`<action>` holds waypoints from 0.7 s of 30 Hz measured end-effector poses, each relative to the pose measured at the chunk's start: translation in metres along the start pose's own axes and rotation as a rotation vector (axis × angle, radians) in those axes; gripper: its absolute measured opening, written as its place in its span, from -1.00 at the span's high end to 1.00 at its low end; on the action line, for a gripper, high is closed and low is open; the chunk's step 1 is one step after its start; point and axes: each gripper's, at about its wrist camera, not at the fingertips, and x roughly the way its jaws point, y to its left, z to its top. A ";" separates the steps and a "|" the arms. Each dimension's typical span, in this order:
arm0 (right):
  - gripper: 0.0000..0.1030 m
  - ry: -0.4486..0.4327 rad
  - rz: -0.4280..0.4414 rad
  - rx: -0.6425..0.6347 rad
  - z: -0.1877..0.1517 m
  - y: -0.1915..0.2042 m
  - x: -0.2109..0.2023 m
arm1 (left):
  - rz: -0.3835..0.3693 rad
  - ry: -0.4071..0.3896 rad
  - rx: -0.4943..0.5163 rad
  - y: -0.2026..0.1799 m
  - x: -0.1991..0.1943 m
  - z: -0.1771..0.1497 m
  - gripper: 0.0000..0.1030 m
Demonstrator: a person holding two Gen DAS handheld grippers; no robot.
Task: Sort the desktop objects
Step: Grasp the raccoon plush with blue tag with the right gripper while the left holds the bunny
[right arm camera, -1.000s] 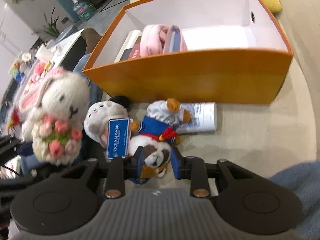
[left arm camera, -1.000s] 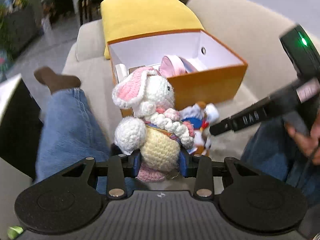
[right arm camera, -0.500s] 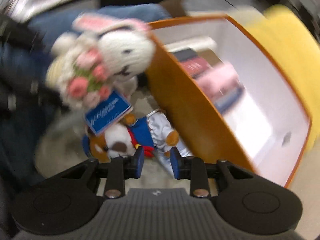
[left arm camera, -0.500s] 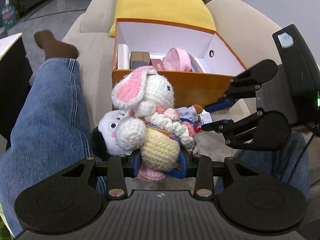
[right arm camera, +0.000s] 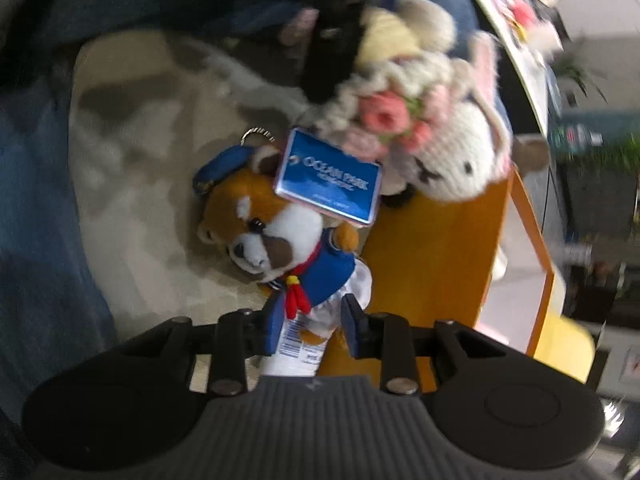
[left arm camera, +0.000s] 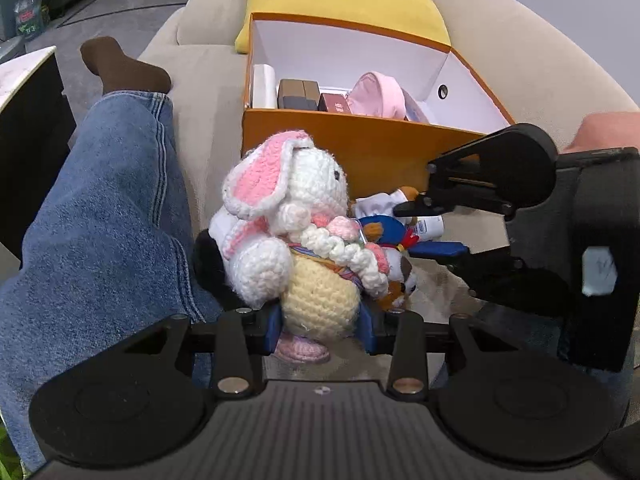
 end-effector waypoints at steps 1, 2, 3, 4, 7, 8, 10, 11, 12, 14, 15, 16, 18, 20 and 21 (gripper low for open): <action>0.37 -0.006 -0.004 -0.023 0.000 0.001 0.002 | 0.001 0.008 0.001 0.000 0.002 0.000 0.15; 0.31 -0.012 -0.006 -0.045 -0.001 0.001 0.003 | 0.007 0.020 0.003 0.000 0.004 0.000 0.14; 0.27 -0.018 -0.008 -0.065 -0.001 0.002 0.004 | 0.013 0.030 0.008 -0.001 0.005 0.000 0.14; 0.25 -0.019 -0.007 -0.082 -0.001 0.002 0.006 | 0.016 0.038 0.013 -0.001 0.006 0.001 0.14; 0.13 -0.027 -0.016 -0.161 -0.002 0.007 0.012 | 0.033 0.073 0.045 -0.003 0.009 0.002 0.13; 0.06 -0.032 -0.021 -0.202 -0.003 0.010 0.014 | 0.039 0.083 0.056 -0.004 0.010 0.002 0.13; 0.00 -0.033 -0.036 -0.268 -0.004 0.014 0.019 | 0.046 0.097 0.073 -0.005 0.012 0.002 0.12; -0.03 -0.035 -0.043 -0.294 -0.005 0.015 0.022 | 0.046 0.099 0.075 -0.005 0.012 0.002 0.12; -0.03 -0.039 -0.044 -0.299 -0.005 0.014 0.024 | 0.050 0.103 0.081 -0.005 0.013 0.002 0.12; -0.06 -0.047 -0.041 -0.291 -0.005 0.010 0.027 | 0.060 0.105 0.096 -0.006 0.014 0.002 0.12; -0.09 -0.049 -0.040 -0.290 -0.005 0.009 0.029 | 0.063 0.107 0.105 -0.008 0.014 0.002 0.12; -0.11 -0.051 -0.042 -0.293 -0.005 0.009 0.030 | 0.067 0.109 0.113 -0.009 0.015 0.001 0.12; -0.14 -0.051 -0.049 -0.293 -0.005 0.009 0.033 | 0.073 0.107 0.124 -0.012 0.016 0.001 0.12; -0.10 -0.039 -0.051 -0.269 -0.005 0.007 0.034 | 0.077 0.101 0.124 -0.012 0.015 0.001 0.12; -0.03 -0.035 -0.053 -0.255 -0.005 0.006 0.032 | 0.078 0.098 0.122 -0.011 0.014 0.001 0.12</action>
